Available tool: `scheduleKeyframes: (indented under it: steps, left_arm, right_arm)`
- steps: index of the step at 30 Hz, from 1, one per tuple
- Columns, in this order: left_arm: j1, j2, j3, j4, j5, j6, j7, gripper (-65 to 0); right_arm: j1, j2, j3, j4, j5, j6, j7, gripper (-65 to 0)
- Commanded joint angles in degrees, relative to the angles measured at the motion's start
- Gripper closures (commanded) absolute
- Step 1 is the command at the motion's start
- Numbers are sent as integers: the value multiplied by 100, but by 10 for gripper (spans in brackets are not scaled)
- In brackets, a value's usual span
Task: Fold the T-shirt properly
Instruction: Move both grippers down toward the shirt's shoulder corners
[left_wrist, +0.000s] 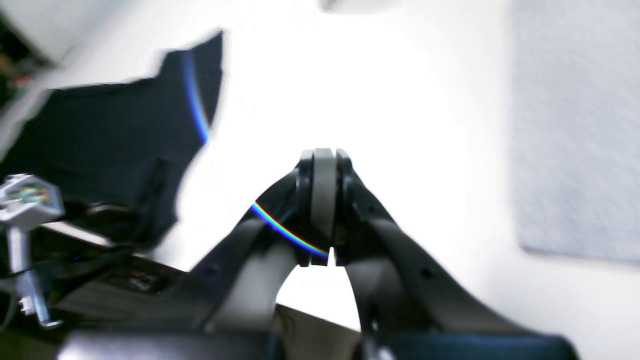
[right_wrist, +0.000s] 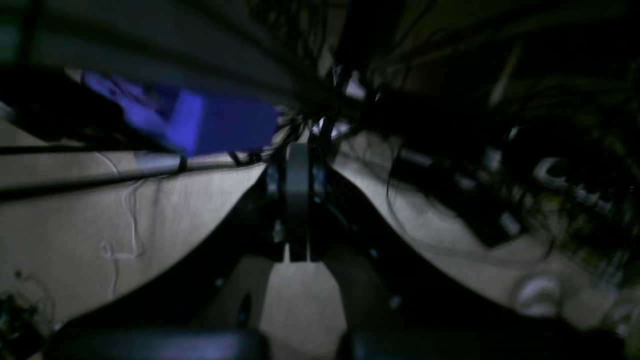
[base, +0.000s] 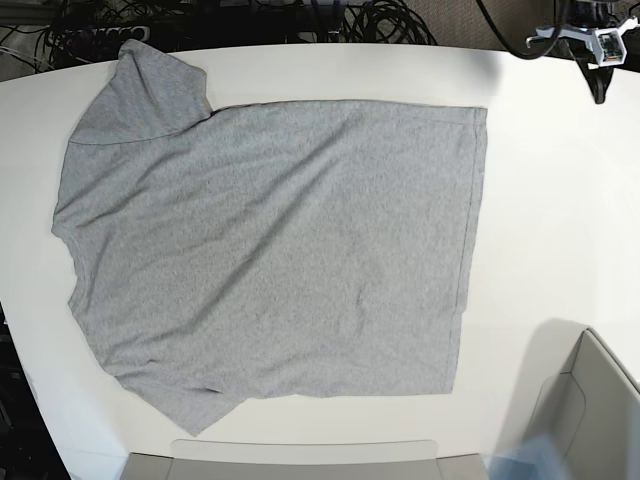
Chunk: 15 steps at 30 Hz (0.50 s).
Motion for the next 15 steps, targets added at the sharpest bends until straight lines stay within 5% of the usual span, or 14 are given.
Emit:
scheduleKeyframes:
  steps: [1,7,15]
  left_arm:
    - [-157,-52,-146,94,-56,8,-150,-1]
    - [-1705,-342,-876,111,-12,-1,-80,0]
    - [-2716,-703,-1026,129,533,-10,228,-1]
  right_arm:
    - [-94,-10,21,279,26,82,-49,-3]
    - [169,42,373,1457,26,82,-1139,-3]
    - [609,51,443,1871,17,82,-1596,-3]
